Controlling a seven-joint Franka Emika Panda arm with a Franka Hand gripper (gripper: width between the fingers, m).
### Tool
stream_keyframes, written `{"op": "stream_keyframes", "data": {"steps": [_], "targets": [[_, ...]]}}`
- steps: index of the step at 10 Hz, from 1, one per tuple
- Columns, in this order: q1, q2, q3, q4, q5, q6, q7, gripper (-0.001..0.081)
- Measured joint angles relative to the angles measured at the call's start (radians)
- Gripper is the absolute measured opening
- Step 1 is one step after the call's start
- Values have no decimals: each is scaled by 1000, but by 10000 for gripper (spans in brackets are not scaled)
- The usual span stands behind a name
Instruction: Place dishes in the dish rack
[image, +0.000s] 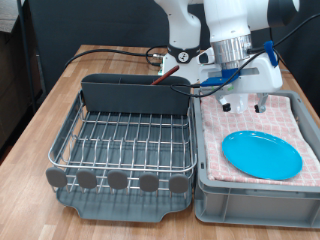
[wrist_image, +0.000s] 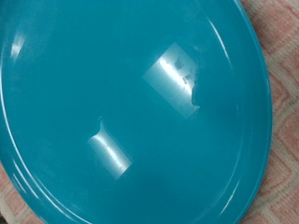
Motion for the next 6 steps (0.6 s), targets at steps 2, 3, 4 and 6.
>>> {"op": "stream_keyframes", "data": {"steps": [2, 3, 4, 6], "targets": [[-5, 44, 15, 23, 95, 25, -88, 802], [-10, 65, 24, 34, 136, 30, -130, 802], [-13, 83, 29, 46, 175, 33, -169, 802], [-21, 112, 40, 68, 251, 37, -244, 802]]}}
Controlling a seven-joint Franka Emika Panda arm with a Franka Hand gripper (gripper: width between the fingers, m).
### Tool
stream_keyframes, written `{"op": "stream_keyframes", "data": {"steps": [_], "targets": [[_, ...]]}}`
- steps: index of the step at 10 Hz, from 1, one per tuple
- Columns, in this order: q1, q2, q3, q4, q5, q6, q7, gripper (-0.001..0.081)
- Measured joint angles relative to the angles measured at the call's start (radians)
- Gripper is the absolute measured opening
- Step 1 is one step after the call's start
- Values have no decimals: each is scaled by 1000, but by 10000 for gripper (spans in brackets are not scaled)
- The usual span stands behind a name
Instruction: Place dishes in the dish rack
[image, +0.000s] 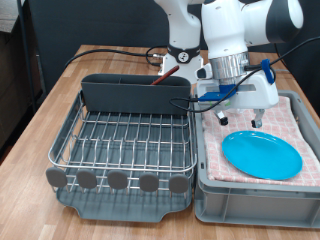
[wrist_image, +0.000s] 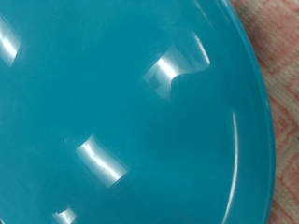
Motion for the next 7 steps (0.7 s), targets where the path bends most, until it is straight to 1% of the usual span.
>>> {"op": "stream_keyframes", "data": {"steps": [3, 7], "targets": [[-3, 33, 7, 29, 68, 0, -73, 802], [-3, 67, 11, 64, 116, -1, -123, 802]]}}
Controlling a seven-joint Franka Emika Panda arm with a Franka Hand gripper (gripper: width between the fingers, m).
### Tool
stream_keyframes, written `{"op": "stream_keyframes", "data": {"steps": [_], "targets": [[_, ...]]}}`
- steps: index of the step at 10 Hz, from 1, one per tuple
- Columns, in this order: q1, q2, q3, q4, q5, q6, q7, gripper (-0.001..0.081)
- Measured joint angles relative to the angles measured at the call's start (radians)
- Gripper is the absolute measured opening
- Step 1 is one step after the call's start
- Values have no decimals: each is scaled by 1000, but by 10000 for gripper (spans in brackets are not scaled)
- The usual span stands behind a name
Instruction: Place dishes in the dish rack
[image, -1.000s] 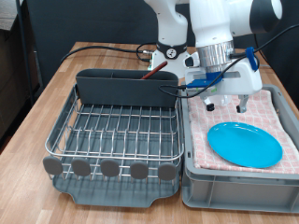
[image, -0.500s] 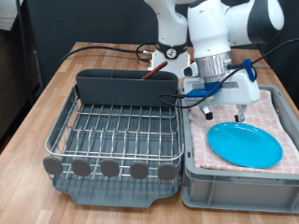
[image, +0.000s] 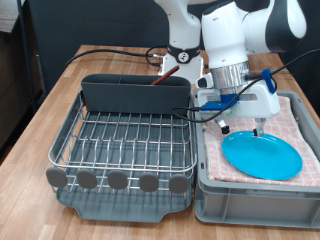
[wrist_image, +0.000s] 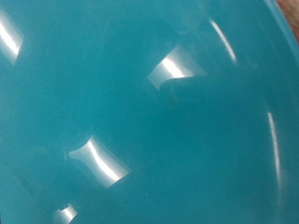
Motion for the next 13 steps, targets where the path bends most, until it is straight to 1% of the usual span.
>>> {"op": "stream_keyframes", "data": {"steps": [4, 8, 9, 10, 11, 12, 13], "targets": [[0, 24, 7, 36, 65, -3, -68, 802], [0, 35, 12, 56, 94, -3, -102, 802], [0, 37, 13, 61, 110, -3, -120, 725], [0, 38, 15, 65, 122, -3, -133, 561], [0, 39, 16, 68, 130, -3, -142, 561], [0, 40, 16, 69, 131, -3, -144, 385], [0, 40, 17, 70, 137, -3, -149, 385]]}}
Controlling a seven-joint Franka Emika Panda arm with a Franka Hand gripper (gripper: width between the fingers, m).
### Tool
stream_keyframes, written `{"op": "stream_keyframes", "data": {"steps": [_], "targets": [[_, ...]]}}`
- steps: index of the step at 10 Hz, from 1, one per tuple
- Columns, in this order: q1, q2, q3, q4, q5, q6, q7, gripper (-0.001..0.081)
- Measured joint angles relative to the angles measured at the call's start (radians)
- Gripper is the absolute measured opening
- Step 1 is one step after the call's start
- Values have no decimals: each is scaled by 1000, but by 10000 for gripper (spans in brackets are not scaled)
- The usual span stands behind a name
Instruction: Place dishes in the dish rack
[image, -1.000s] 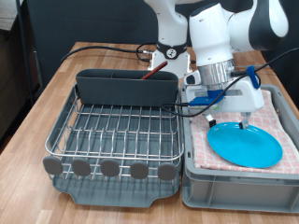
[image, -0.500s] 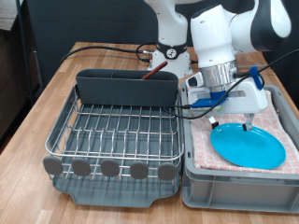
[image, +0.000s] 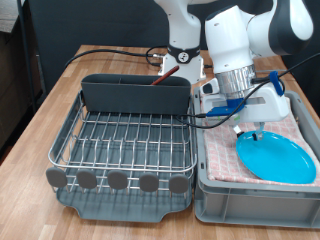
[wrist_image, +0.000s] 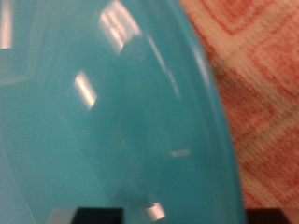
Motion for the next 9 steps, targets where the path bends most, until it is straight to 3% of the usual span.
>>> {"op": "stream_keyframes", "data": {"steps": [2, 9], "targets": [[0, 0, 1, 1, 10, 0, -8, 71], [5, -9, -8, -10, -21, 4, 25, 69]]}}
